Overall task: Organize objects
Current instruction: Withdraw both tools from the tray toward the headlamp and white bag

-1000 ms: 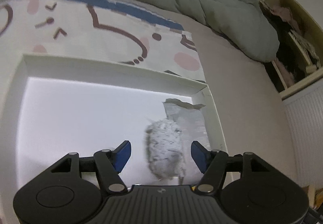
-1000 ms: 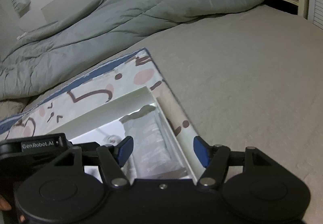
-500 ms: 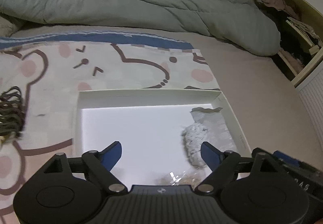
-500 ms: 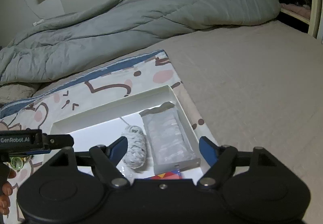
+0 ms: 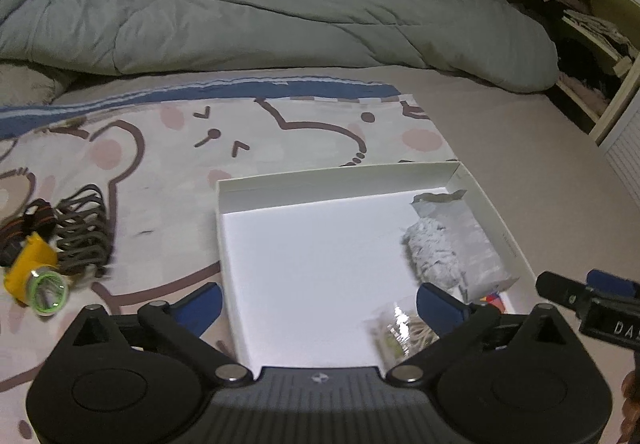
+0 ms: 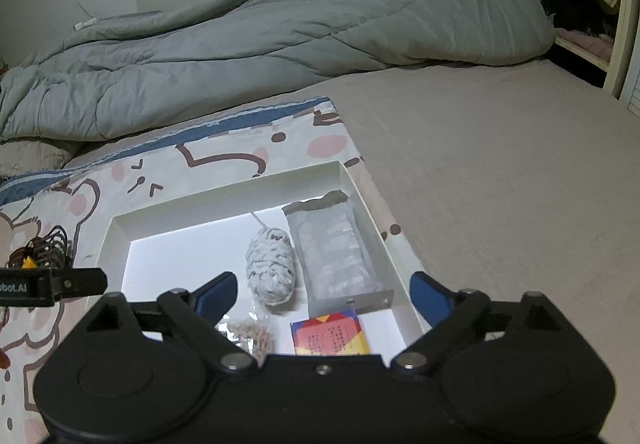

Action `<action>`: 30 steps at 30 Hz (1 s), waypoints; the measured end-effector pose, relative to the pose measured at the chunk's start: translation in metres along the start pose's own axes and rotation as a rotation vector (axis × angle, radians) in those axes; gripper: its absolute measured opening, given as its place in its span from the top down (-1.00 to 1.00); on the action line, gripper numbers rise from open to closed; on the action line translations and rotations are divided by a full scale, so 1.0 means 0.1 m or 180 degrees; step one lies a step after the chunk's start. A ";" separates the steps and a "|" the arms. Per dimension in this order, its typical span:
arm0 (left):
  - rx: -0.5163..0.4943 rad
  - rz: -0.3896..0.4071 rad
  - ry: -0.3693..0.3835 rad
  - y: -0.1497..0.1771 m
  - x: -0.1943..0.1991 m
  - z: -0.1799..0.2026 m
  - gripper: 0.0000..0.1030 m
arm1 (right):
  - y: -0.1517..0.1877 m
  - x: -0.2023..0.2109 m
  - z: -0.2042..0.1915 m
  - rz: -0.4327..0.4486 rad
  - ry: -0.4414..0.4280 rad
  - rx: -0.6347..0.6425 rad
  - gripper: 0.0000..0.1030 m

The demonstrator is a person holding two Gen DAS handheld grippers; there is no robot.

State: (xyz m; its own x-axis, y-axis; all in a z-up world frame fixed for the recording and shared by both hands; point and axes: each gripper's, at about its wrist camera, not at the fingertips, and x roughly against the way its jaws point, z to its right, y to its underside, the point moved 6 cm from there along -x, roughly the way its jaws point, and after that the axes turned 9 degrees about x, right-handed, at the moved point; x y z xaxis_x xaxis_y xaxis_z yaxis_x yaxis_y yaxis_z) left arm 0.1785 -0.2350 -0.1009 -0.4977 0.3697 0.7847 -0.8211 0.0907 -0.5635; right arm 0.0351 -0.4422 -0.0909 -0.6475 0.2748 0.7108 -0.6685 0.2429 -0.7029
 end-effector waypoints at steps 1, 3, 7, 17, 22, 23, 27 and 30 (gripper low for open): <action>-0.0020 0.0010 -0.0009 0.01 0.03 -0.02 -1.00 | 0.01 0.02 -0.02 0.0000 0.0014 0.0010 -0.87; -0.0044 0.0018 -0.0025 0.03 0.07 -0.07 -1.00 | 0.02 0.05 -0.04 0.0012 0.0026 0.0024 -0.91; -0.0044 0.0053 -0.0025 0.07 0.12 -0.16 -1.00 | 0.03 0.09 -0.09 0.0052 0.0050 0.0065 -1.00; -0.0020 0.0088 -0.0007 0.11 0.07 -0.35 -1.00 | 0.10 0.09 -0.16 0.0020 0.0141 0.0130 -1.00; -0.0039 0.0135 0.0032 0.06 0.10 -0.38 -1.00 | 0.10 0.10 -0.20 0.0043 0.0154 0.0159 -1.00; -0.0047 0.0138 0.0034 0.05 0.10 -0.38 -1.00 | 0.10 0.10 -0.21 0.0043 0.0154 0.0155 -1.00; -0.0056 0.0138 0.0034 0.05 0.11 -0.41 -1.00 | 0.08 0.11 -0.23 0.0044 0.0158 0.0152 -1.00; -0.0045 0.0147 0.0030 0.03 0.13 -0.46 -1.00 | 0.07 0.10 -0.25 0.0043 0.0159 0.0158 -1.00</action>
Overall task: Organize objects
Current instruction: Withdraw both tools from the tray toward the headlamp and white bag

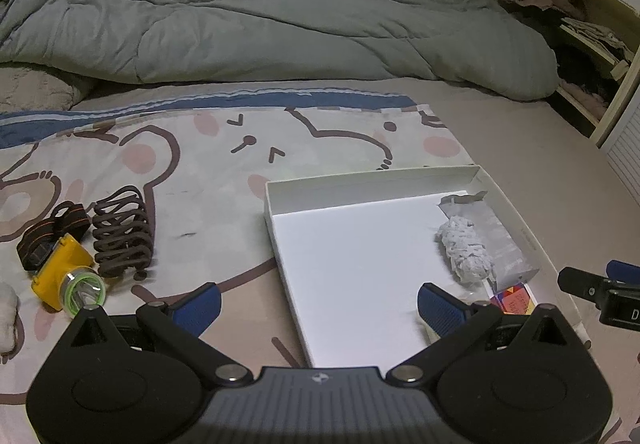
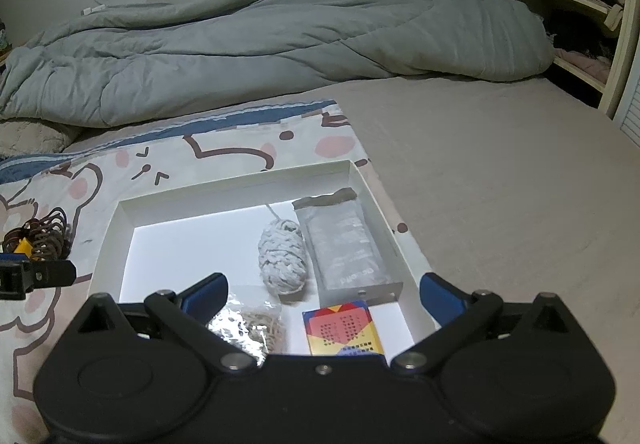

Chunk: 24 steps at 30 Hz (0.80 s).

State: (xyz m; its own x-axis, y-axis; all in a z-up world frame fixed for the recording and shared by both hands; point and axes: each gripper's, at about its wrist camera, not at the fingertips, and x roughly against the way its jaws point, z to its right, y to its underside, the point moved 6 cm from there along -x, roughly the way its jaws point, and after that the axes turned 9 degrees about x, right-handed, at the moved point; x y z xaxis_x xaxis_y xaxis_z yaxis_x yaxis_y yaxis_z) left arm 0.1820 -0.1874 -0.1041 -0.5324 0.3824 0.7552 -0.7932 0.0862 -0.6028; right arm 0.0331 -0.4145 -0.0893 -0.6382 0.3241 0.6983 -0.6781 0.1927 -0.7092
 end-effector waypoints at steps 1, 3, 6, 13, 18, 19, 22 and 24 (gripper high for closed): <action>0.0007 0.0004 0.0003 -0.01 0.01 -0.02 -1.00 | 0.00 0.00 -0.01 -0.0003 0.0000 0.0003 -1.00; 0.0036 0.0016 -0.0013 -0.03 0.04 -0.09 -1.00 | -0.02 0.00 -0.03 -0.0010 -0.0004 0.0009 -1.00; 0.0071 0.0024 -0.0044 -0.07 0.09 -0.22 -1.00 | -0.05 -0.01 -0.08 -0.0012 -0.0015 -0.0001 -1.00; 0.0150 0.0090 -0.0184 -0.15 0.21 -0.60 -1.00 | -0.17 -0.09 -0.33 -0.0002 -0.0075 0.0054 -1.00; 0.0234 0.0152 -0.0265 -0.20 0.33 -0.87 -1.00 | -0.29 -0.11 -0.64 0.0039 -0.0187 0.0160 -1.00; 0.0255 0.0164 -0.0284 -0.21 0.35 -0.94 -1.00 | -0.32 -0.11 -0.71 0.0048 -0.0220 0.0179 -1.00; 0.0301 0.0188 -0.0328 -0.23 0.41 -1.10 -1.00 | -0.39 -0.12 -0.92 0.0068 -0.0295 0.0250 -1.00; 0.0333 0.0180 -0.0354 -0.24 0.44 -1.21 -1.00 | -0.43 -0.13 -1.06 0.0075 -0.0336 0.0304 -1.00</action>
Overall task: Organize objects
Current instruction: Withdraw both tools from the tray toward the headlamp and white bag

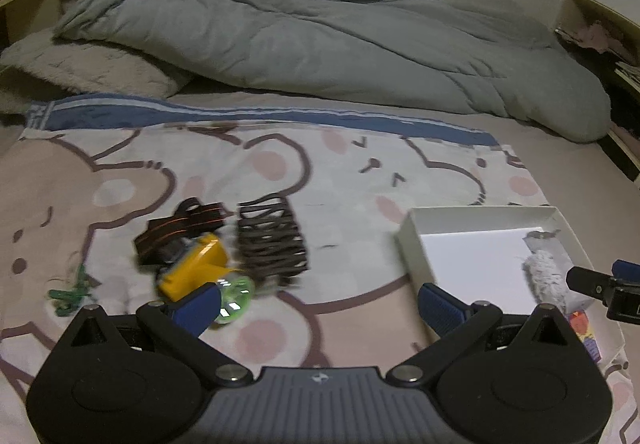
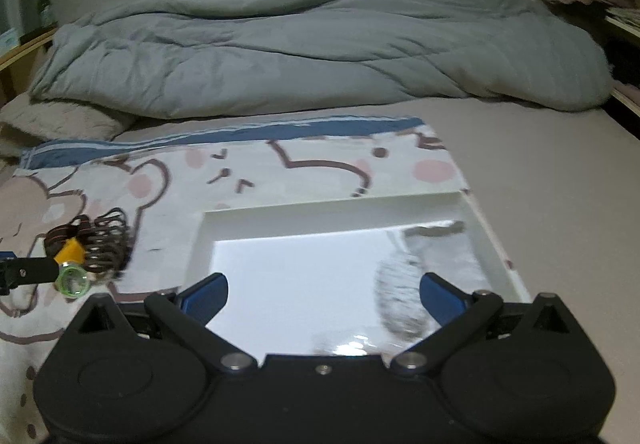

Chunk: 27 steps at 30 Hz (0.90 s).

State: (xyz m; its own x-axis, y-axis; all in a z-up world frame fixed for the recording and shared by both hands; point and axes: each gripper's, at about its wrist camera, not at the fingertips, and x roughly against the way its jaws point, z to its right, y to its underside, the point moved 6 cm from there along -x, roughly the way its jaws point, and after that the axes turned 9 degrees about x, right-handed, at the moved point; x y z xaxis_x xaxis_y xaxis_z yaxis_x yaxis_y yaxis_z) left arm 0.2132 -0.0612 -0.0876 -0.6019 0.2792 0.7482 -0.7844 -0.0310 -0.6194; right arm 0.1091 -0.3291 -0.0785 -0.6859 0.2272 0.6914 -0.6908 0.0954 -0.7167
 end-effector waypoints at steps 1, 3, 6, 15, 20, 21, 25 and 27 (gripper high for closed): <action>0.0018 0.0009 -0.0013 -0.02 0.01 -0.06 -1.00 | -0.03 -0.01 -0.08 0.0006 -0.0029 0.0037 -1.00; 0.0053 0.0032 -0.0046 -0.04 0.04 -0.18 -1.00 | -0.08 -0.03 -0.21 0.0020 -0.0073 0.0092 -1.00; 0.0088 0.0054 -0.0116 -0.07 0.07 -0.36 -1.00 | -0.14 -0.06 -0.39 0.0036 -0.0149 0.0139 -1.00; 0.0208 0.0083 -0.0285 -0.11 0.14 -0.83 -1.00 | -0.27 -0.14 -0.87 0.0054 -0.0345 0.0311 -1.00; 0.0269 0.0119 -0.0375 -0.14 0.17 -1.06 -1.00 | -0.34 -0.16 -1.13 0.0092 -0.0465 0.0362 -1.00; 0.0276 0.0129 -0.0394 -0.14 0.18 -1.11 -1.00 | -0.34 -0.17 -1.18 0.0103 -0.0489 0.0367 -1.00; 0.0317 0.0169 -0.0436 -0.17 0.23 -1.28 -1.00 | -0.38 -0.19 -1.37 0.0135 -0.0605 0.0392 -1.00; 0.0345 0.0191 -0.0454 -0.19 0.25 -1.37 -1.00 | -0.40 -0.20 -1.45 0.0162 -0.0627 0.0425 -1.00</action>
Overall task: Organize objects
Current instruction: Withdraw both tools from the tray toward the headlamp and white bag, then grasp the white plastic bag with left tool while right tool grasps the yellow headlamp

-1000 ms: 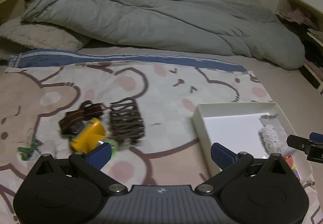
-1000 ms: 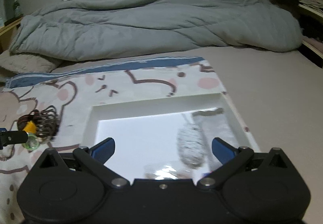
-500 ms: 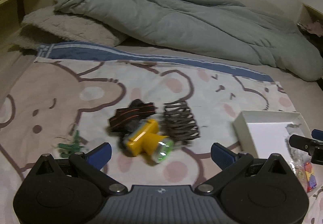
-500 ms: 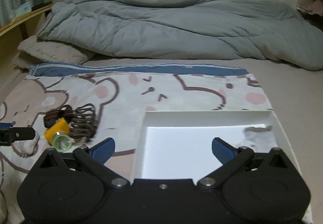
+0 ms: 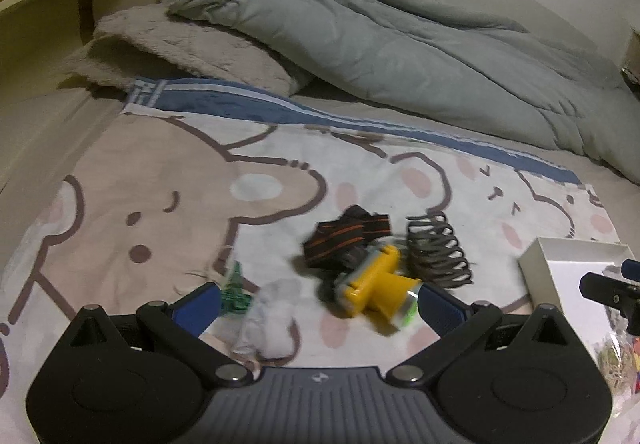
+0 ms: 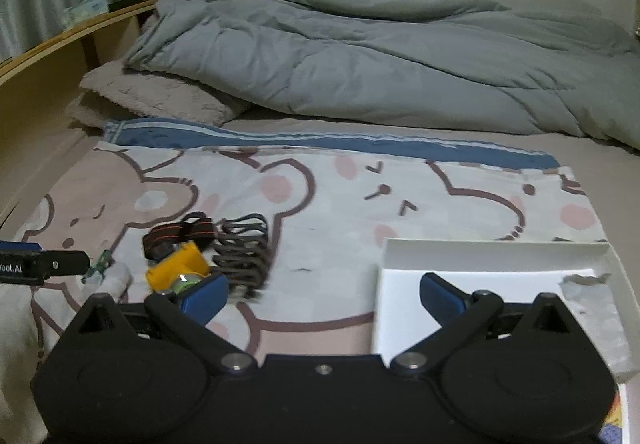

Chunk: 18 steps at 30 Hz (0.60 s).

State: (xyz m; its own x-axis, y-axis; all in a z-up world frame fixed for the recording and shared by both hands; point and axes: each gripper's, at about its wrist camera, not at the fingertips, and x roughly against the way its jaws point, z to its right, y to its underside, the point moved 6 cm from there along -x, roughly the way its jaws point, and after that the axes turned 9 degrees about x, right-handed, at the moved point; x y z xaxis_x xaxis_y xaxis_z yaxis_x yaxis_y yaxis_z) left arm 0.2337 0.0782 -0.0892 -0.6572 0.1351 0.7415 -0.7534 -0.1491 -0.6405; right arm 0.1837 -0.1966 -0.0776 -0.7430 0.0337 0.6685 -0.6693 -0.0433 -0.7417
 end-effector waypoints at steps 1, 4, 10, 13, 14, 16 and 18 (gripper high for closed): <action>0.0011 0.0014 -0.0009 -0.02 0.00 -0.04 -1.00 | -0.01 -0.01 -0.03 0.0014 -0.0001 0.0018 -1.00; 0.0047 0.0048 -0.0043 -0.06 -0.01 -0.17 -1.00 | -0.05 -0.04 -0.12 0.0065 -0.0031 0.0051 -1.00; 0.0146 0.0020 -0.0157 -0.11 -0.12 -0.37 -1.00 | -0.11 -0.10 -0.30 0.0187 -0.0080 0.0065 -1.00; 0.0202 -0.0026 -0.0177 -0.09 -0.20 -0.44 -1.00 | -0.13 -0.13 -0.37 0.0259 -0.0106 0.0086 -1.00; 0.0212 -0.0050 -0.0169 -0.08 -0.24 -0.46 -1.00 | -0.13 -0.14 -0.39 0.0285 -0.0122 0.0089 -1.00; 0.0224 -0.0106 -0.0128 -0.03 -0.30 -0.49 -1.00 | -0.13 -0.18 -0.42 0.0317 -0.0148 0.0095 -1.00; 0.0199 -0.0160 -0.0117 0.01 -0.35 -0.51 -1.00 | -0.13 -0.23 -0.44 0.0340 -0.0164 0.0081 -1.00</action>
State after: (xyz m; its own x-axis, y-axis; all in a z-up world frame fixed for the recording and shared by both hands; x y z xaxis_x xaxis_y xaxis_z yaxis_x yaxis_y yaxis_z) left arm 0.2551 0.1229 -0.1259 -0.6163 0.1081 0.7800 -0.7817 -0.2040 -0.5894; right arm 0.2094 -0.1531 -0.0855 -0.8083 -0.0237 0.5882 -0.5857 -0.0692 -0.8076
